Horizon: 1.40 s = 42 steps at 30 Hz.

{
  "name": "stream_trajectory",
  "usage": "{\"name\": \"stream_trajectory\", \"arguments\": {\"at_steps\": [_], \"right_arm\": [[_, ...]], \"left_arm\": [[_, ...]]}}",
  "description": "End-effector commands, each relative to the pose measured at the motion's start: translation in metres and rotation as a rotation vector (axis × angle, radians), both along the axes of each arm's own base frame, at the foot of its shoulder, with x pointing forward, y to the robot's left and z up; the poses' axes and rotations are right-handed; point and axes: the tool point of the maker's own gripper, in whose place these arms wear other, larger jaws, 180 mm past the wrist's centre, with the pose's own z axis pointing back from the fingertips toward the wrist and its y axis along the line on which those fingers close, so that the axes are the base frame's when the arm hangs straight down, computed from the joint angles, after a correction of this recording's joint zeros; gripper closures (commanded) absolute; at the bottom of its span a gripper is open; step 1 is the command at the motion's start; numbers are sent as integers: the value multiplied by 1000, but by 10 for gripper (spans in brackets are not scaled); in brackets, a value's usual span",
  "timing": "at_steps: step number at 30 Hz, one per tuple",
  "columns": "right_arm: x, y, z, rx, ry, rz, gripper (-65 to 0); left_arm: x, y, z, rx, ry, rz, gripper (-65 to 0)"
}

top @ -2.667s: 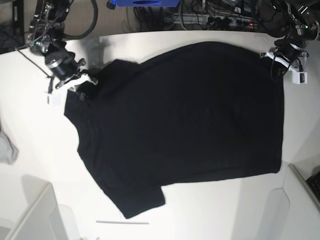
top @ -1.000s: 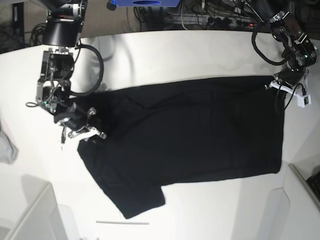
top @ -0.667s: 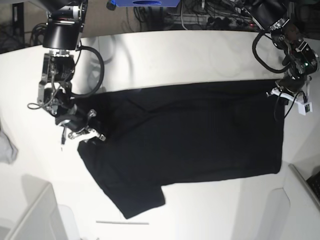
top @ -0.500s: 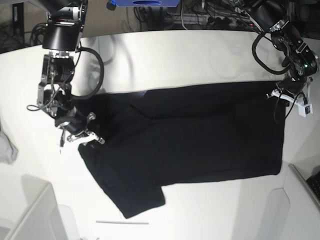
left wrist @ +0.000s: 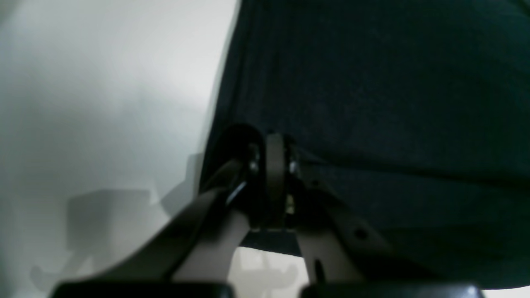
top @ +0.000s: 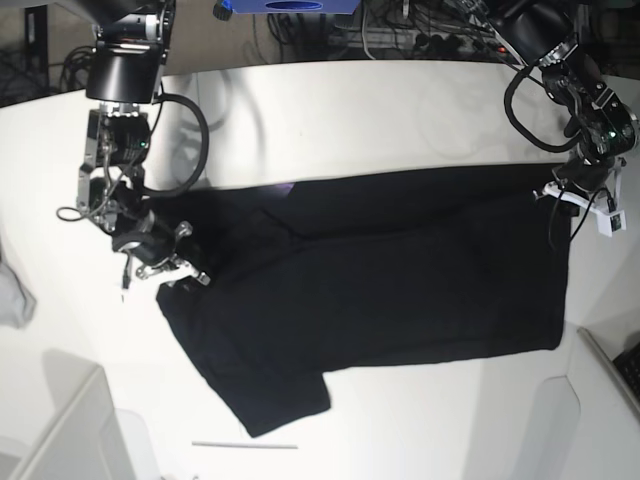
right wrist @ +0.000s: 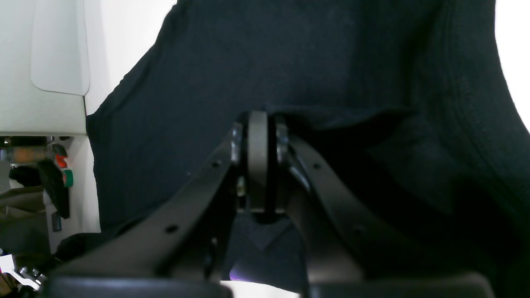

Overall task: Fold the T-shirt properly
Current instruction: 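Release the shirt and lift the right gripper, then regrasp the shirt's shoulder corners with both grippers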

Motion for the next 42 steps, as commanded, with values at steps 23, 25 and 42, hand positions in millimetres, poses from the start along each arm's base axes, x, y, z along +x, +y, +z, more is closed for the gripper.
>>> {"name": "stream_trajectory", "arguments": {"at_steps": [23,25,42], "right_arm": [[-45,-39,39,-46,-97,-291,-276],[-61,-41,40,-58,-93,-320,-276],[-122,-46,-40,-32,129,-460,-389]], "left_arm": [[-24,44,46,99,-109,115,-429],[-40,41,46,74,-121,103,-428],[-118,39,-7,-131,-53,209,-428]]}}
